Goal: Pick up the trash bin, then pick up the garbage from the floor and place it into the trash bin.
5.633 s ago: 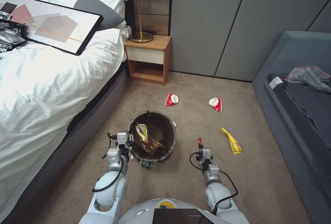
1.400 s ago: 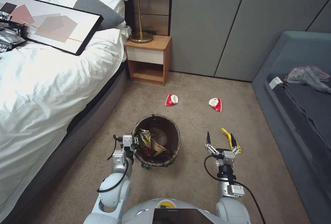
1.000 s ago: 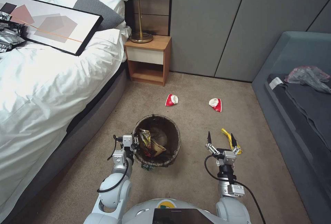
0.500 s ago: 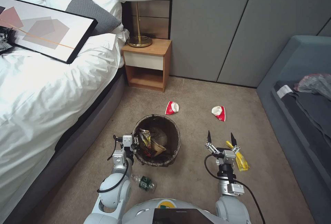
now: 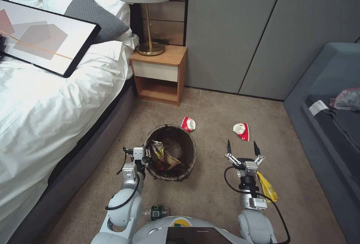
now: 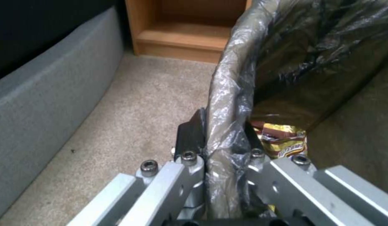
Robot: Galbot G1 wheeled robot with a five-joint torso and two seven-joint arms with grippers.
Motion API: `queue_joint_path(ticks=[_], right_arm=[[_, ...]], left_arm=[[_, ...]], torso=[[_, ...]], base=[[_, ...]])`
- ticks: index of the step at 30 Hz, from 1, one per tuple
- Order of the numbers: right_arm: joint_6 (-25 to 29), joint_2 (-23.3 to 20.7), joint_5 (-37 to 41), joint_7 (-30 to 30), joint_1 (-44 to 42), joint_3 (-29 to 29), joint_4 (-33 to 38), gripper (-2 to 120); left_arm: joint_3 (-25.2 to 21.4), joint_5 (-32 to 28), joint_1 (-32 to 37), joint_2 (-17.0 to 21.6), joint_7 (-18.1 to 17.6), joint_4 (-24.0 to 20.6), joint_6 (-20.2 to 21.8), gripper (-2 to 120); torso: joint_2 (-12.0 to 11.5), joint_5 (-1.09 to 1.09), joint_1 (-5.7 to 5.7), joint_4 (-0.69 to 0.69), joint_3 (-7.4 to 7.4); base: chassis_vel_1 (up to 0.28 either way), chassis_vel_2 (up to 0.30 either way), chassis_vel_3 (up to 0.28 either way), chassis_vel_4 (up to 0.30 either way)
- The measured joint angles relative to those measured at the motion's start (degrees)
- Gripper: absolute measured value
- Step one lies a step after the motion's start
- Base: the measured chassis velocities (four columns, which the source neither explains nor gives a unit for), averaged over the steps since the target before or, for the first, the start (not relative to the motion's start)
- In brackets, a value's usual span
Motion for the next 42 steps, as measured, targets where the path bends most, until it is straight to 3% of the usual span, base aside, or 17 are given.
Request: queue_joint_path(ticks=[7, 11, 14, 15, 18, 25, 34, 37, 42], right_arm=[[0.42, -0.61, -1.78, -0.3, 0.9, 1.35, -0.25, 100], [-1.92, -1.31, -3.53, 0.73, 1.15, 2.59, -0.22, 100], [-10.68, -2.7, -6.08, 3.03, 1.17, 4.71, -0.12, 100], [-10.68, -2.7, -6.08, 3.03, 1.17, 4.71, -0.12, 100], [-20.81, -5.22, -9.55, -2.64, 1.35, 10.89, -0.5, 100], [-26.79, -7.0, -8.84, -8.79, 2.73, 15.01, -3.1, 100], [-29.15, -7.32, -11.26, -13.24, 6.85, 17.51, -14.33, 100], [-30.87, -8.78, -12.43, -16.66, 10.47, 18.76, -23.06, 100], [-31.21, -9.65, -14.03, -18.01, 13.1, 19.87, -28.55, 100]], left_arm=[[0.0, 0.0, 0.02, 0.03, -0.04, -0.06, 0.0, 5], [0.02, 0.0, 0.04, 0.07, -0.06, -0.12, 0.02, 5], [0.1, 0.0, 0.06, 0.19, -0.07, -0.26, 0.06, 5], [0.1, 0.0, 0.06, 0.19, -0.07, -0.26, 0.06, 5], [-0.03, -0.07, 0.06, 0.3, -0.09, -0.37, 0.1, 5], [-0.14, -0.17, -0.07, 0.29, -0.1, -0.25, 0.11, 5], [-0.12, -0.28, -0.2, 0.34, -0.12, 0.06, 0.11, 5], [-0.07, -0.31, -0.19, 0.38, -0.12, 0.1, 0.1, 5], [-0.16, -0.33, -0.12, 0.38, -0.13, 0.06, 0.1, 5]], torso=[[0.0, 0.0, 0.0, 0.01, 0.0], [0.0, 0.0, 0.0, 0.0, -0.02], [0.0, 0.0, 0.0, 0.0, -0.01], [0.0, 0.0, 0.0, 0.0, -0.01], [0.0, -0.01, 0.0, 0.0, -0.01], [0.0, 0.0, 0.0, 0.01, -0.01], [0.0, 0.01, 0.0, 0.01, -0.01], [0.0, -0.01, 0.0, 0.01, -0.01], [0.0, 0.0, 0.0, 0.01, -0.01]], base=[[0.0, 0.0, 0.0, 0.0], [0.0, 0.0, 0.0, 0.0], [0.0, 0.0, 0.0, 0.0], [0.0, 0.0, 0.0, 0.0], [0.0, 0.0, 0.0, 0.0], [0.0, 0.0, 0.0, 0.0], [0.0, 0.0, 0.0, 0.0], [0.0, 0.0, 0.0, 0.0], [0.0, 0.0, 0.0, 0.0]])
